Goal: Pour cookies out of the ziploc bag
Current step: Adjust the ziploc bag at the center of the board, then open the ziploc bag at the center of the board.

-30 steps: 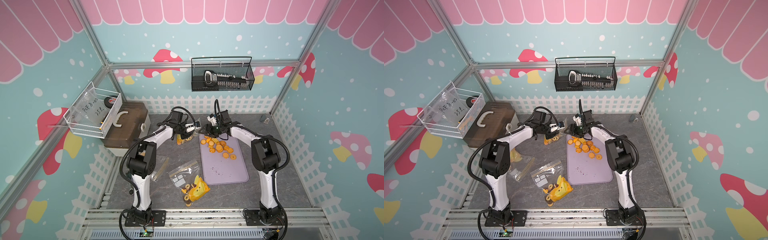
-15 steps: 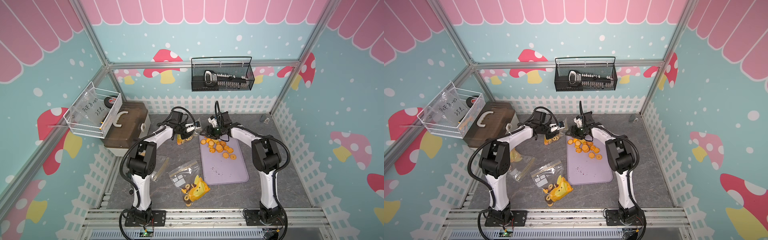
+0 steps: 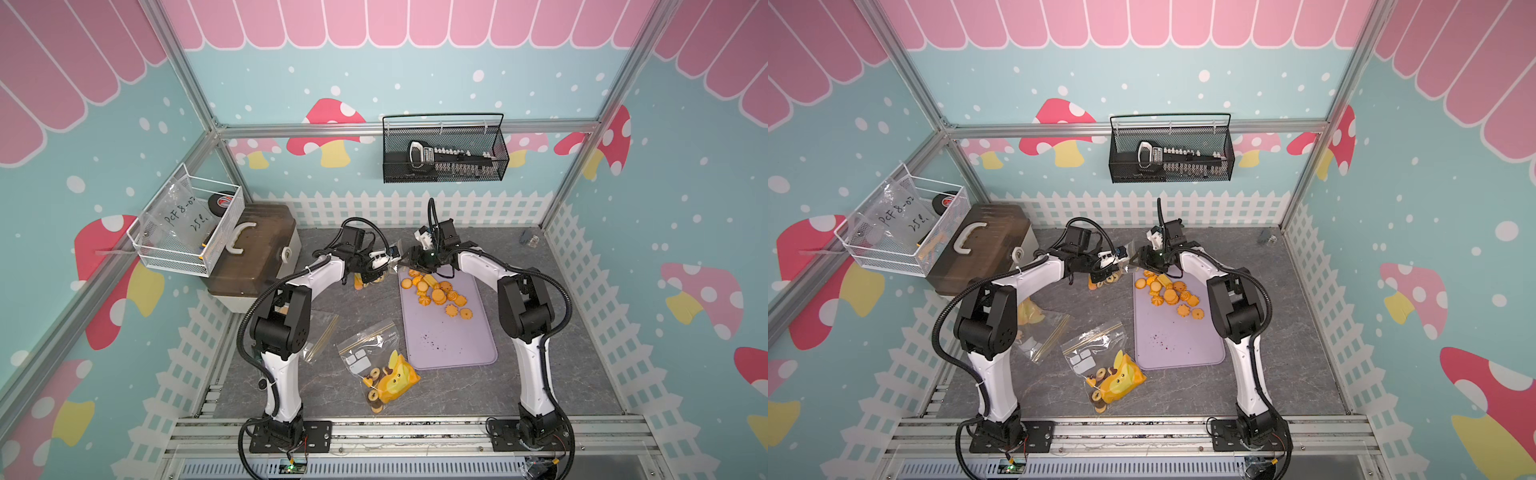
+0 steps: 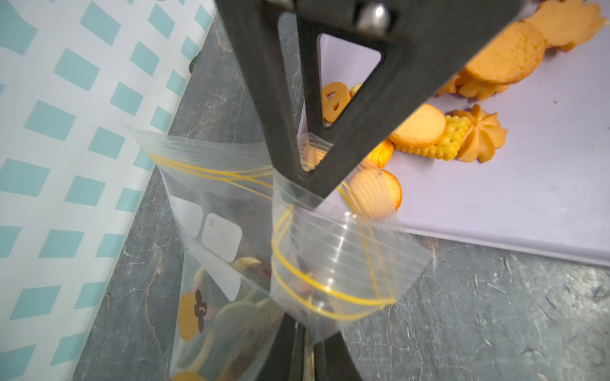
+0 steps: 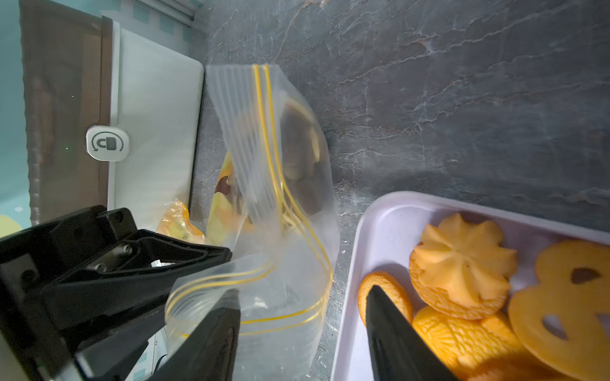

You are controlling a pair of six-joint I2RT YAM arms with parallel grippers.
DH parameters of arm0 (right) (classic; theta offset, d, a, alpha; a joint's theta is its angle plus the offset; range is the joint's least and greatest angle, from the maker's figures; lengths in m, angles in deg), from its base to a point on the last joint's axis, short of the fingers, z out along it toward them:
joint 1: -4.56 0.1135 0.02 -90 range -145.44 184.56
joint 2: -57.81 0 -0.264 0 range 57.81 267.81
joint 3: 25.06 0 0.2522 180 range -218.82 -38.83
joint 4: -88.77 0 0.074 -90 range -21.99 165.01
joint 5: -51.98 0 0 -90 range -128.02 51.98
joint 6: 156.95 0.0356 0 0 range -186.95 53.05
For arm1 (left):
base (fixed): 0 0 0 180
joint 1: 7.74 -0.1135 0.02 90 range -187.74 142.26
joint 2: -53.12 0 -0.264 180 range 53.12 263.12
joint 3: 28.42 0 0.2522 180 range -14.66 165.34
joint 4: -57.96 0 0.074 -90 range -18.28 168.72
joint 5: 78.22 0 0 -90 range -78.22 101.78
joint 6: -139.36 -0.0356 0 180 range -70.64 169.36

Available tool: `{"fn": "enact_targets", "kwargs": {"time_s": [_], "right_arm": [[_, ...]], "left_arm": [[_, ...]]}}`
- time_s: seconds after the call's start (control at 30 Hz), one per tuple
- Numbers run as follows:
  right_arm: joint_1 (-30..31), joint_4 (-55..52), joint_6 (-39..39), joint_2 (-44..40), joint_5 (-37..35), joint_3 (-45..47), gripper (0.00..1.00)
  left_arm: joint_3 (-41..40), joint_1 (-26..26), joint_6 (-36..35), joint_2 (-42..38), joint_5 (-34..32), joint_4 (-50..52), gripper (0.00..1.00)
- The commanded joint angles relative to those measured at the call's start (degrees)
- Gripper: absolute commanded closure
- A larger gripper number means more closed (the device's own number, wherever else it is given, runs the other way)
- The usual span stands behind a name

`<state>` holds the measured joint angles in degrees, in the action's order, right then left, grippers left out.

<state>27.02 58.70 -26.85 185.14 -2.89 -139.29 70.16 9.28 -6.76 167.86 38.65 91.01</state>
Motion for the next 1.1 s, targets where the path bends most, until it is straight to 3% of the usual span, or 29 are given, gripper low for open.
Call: {"fn": "enact_targets", "kwargs": {"time_s": [0.0, 0.23, 0.47, 0.73, 1.07], "right_arm": [[0.2, 0.0, -0.5, 0.0, -1.4, 0.6, 0.39], [0.2, -4.3, -4.0, -0.1, -4.0, -0.7, 0.38], [1.0, -5.3, -8.3, -5.0, -9.3, 5.1, 0.23], [1.7, -4.0, -6.7, -1.8, -9.9, 0.5, 0.32], [1.8, -2.6, -3.8, 2.0, -15.3, -5.4, 0.31]], "left_arm": [[-1.0, 0.3, 0.4, -2.4, 2.2, -0.6, 0.89], [-2.3, 0.4, 1.4, -3.6, 1.7, -1.2, 0.91], [-2.7, 0.4, 2.1, -4.1, 2.2, -1.2, 0.94], [-4.4, 0.5, 2.6, -6.0, 2.9, -1.4, 0.95], [-6.3, 0.7, 3.6, -7.8, 4.1, -1.7, 0.97]]}}
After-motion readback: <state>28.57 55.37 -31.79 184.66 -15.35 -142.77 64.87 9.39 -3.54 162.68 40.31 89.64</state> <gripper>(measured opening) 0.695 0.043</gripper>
